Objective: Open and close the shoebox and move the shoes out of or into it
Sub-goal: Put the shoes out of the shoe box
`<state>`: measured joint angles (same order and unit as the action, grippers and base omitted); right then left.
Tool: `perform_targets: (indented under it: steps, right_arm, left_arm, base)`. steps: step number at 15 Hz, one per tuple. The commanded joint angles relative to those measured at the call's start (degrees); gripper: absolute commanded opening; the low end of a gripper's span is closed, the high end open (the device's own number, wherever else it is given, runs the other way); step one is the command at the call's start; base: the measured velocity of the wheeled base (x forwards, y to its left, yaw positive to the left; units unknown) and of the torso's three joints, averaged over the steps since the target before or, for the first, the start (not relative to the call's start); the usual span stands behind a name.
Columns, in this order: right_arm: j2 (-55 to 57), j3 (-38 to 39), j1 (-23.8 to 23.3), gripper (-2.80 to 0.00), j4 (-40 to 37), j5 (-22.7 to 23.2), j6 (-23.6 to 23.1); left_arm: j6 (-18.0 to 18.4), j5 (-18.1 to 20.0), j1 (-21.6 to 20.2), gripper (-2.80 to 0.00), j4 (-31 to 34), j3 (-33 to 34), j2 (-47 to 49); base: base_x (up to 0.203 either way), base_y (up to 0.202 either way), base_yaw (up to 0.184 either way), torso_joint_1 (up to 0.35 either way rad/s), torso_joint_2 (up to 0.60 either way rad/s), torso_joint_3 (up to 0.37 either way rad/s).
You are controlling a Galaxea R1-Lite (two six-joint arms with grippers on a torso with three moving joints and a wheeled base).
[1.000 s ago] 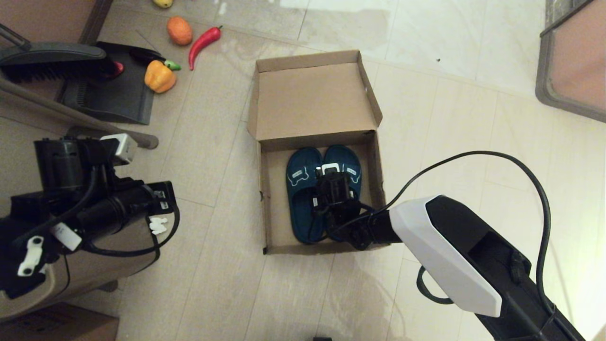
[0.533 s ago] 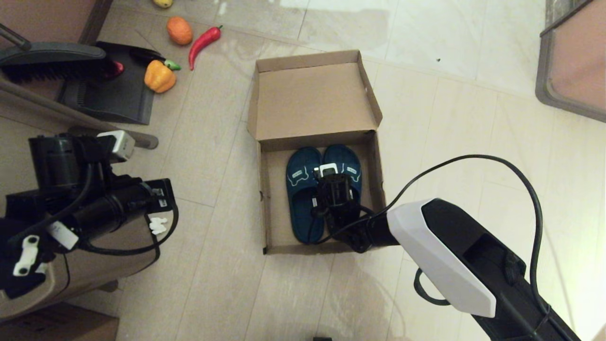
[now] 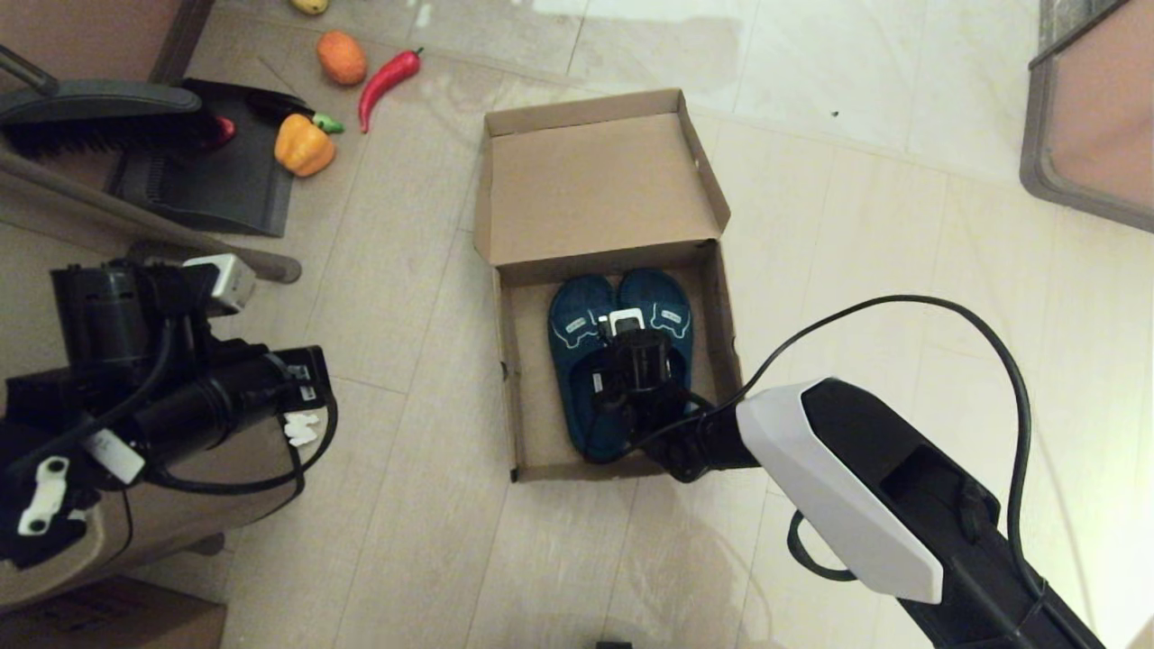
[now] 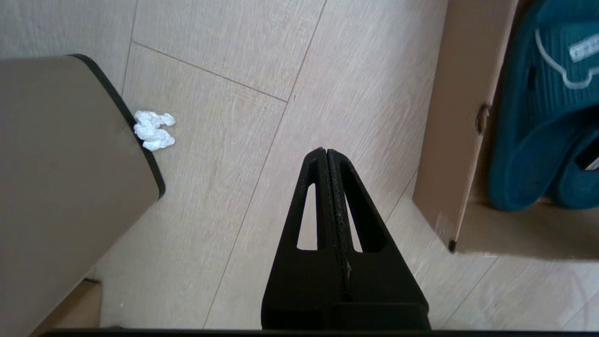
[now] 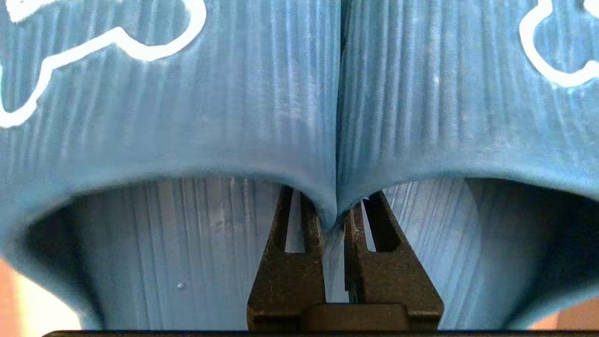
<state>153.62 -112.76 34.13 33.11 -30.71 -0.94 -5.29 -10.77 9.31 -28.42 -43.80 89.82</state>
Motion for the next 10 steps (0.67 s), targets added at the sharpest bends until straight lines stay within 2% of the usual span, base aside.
perform_targets:
  steps: [1,10]
  right_arm:
    - [-2.0,0.2,0.8,-2.8,0.2,-0.3,0.0]
    - [-17.3,10.5,8.0,-2.8,0.2,-2.4,1.6]
  left_arm:
    - [-0.1,-0.1,0.1,-2.8,-0.2,0.5,-0.4]
    - [-0.1,-0.1,0.3,-2.8,-0.2,5.4,-5.4]
  base:
    - [0.0,0.0,0.0,0.0,0.0,0.0]
    - [0.0,0.0,0.0,0.0,0.0,0.0]
